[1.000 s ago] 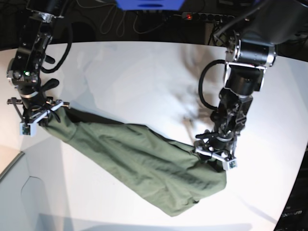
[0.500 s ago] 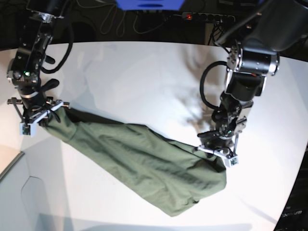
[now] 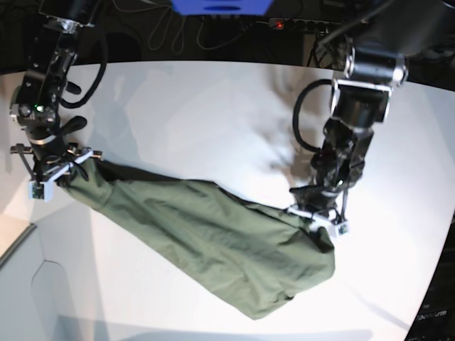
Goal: Layout the t-shirt on the table in an organized manner, then fold the t-shirt properly
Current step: 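Hold the shirt with both grippers and raise it off the table, then lift the shirt high with both grippers and swing it to spread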
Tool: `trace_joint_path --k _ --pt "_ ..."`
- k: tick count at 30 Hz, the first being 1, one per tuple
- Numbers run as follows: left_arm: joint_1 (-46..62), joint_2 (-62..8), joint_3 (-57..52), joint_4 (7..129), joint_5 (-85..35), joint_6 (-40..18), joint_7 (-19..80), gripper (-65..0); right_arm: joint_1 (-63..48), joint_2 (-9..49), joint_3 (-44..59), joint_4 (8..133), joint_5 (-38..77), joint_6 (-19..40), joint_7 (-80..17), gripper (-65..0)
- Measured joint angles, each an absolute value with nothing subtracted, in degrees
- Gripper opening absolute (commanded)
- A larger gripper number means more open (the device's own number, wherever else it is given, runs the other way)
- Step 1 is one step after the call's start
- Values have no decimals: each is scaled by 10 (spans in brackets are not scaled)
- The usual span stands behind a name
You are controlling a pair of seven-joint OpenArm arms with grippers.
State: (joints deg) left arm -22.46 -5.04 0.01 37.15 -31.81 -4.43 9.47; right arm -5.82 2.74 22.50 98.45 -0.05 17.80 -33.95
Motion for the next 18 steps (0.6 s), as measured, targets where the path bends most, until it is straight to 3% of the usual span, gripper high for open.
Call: trace_joint_path --k 11,18 --pt "75 -72 -199 797 -370 -50 208 -650 -67 31 224 985 0 178 -343 -650" --pt "187 -55 -319 940 -373 -58 235 -650 -100 31 206 987 3 178 -338 -650"
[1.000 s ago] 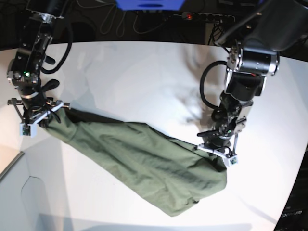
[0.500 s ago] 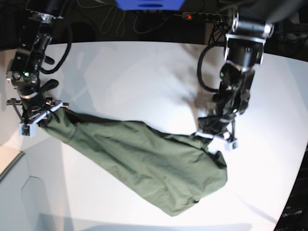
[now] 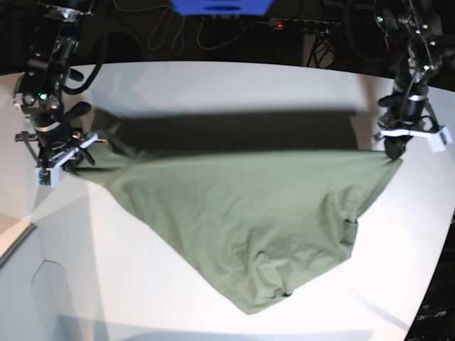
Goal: Layout the t-shirt on the table in an organized manner, then fold the t-shirt properly
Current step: 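Lift the shirt high with both grippers and swing it to spread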
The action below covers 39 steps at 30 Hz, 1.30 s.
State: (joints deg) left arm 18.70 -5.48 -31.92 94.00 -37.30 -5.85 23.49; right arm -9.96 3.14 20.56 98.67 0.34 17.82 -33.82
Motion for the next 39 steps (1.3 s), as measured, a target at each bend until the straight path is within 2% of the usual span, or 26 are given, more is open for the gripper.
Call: trace_joint_path --k 5,12,17,26,31,39 --pt "226 -43 -363 964 -374 -60 235 -650 -125 32 177 987 4 178 -338 -650" --pt "258 10 -450 1006 -372 -58 234 -649 -161 36 103 986 3 178 -337 -650" --pt "246 10 -452 982 -372 -58 234 -649 -171 36 67 986 3 178 -338 -650" --pt "239 9 -452 978 -370 -58 234 -648 -179 44 69 992 3 179 -338 -650" --pt "178 -7 -434 980 -368 -53 233 -648 -167 49 70 1036 1 180 -343 -650" --pt "13 -37 -307 992 -329 -53 238 -648 -42 62 73 1078 1 182 -348 -650"
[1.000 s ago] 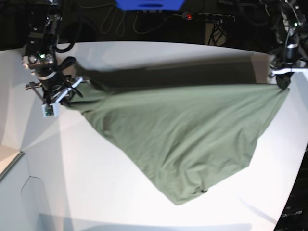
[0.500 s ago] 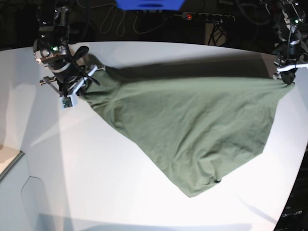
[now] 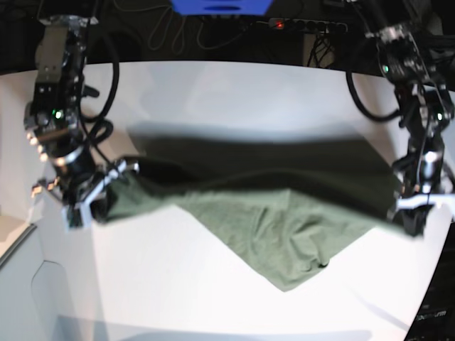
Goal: Layout the t-shirt on the table in an organized manner, then fold the t-shirt properly
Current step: 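Lift the shirt high with both grippers and swing it to spread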
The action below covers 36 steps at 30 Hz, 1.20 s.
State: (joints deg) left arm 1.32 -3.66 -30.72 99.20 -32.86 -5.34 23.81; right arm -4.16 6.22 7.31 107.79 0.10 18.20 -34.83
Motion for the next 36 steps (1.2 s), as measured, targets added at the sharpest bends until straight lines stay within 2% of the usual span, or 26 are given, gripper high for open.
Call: trace_joint_path --k 3,9,13,18,23,27,30,36 --pt "-83 -34 -269 989 -258 -54 275 -648 36 65 74 1070 1 182 -351 -650" --pt "-267 -32 -200 935 -208 -57 322 -648 192 64 102 1036 -1 185 -354 -650" --pt "-394 -32 -174 876 -199 -62 311 -648 286 70 130 1015 1 186 -350 -650" --pt "-529 -33 -176 744 -201 -56 304 -648 412 110 135 977 -6 185 -350 -650" --pt "-625 -33 -173 637 -204 -55 236 -648 511 119 134 949 -4 184 -345 -650" --pt "-642 -33 -173 630 -204 -56 233 -648 517 125 134 961 -2 184 -340 -650" --pt "-625 -34 -172 648 -204 -56 234 -648 475 122 135 980 -3 184 -339 -650" --pt "-488 -46 -175 741 -204 -53 234 -648 323 78 135 1035 -6 184 -335 -650"
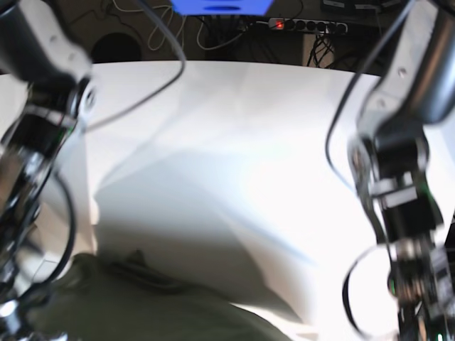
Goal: Layout the t-shirt on the table in an organized manner, then fold the t-shirt properly
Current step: 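Lift the shirt high with both grippers and swing it to spread, then lay the shirt flat on the table and open both grippers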
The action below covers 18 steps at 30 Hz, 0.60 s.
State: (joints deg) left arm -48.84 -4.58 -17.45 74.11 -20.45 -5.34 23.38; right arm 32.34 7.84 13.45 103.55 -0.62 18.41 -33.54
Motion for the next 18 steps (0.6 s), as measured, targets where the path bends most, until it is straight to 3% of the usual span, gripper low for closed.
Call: trace_joint_path --k 5,11,18 --pt "-313 -54 -179 863 -204 -55 239 -648 176 41 135 1101 -2 183 -278 -650" --pt "-127 -49 -255 962 -270 -55 235 -648 -2 -12 133 1099 -3 183 -195 -650" --pt "44 -61 -339 969 -362 -53 239 -648 -151 -48 109 1096 0 184 -128 -650"
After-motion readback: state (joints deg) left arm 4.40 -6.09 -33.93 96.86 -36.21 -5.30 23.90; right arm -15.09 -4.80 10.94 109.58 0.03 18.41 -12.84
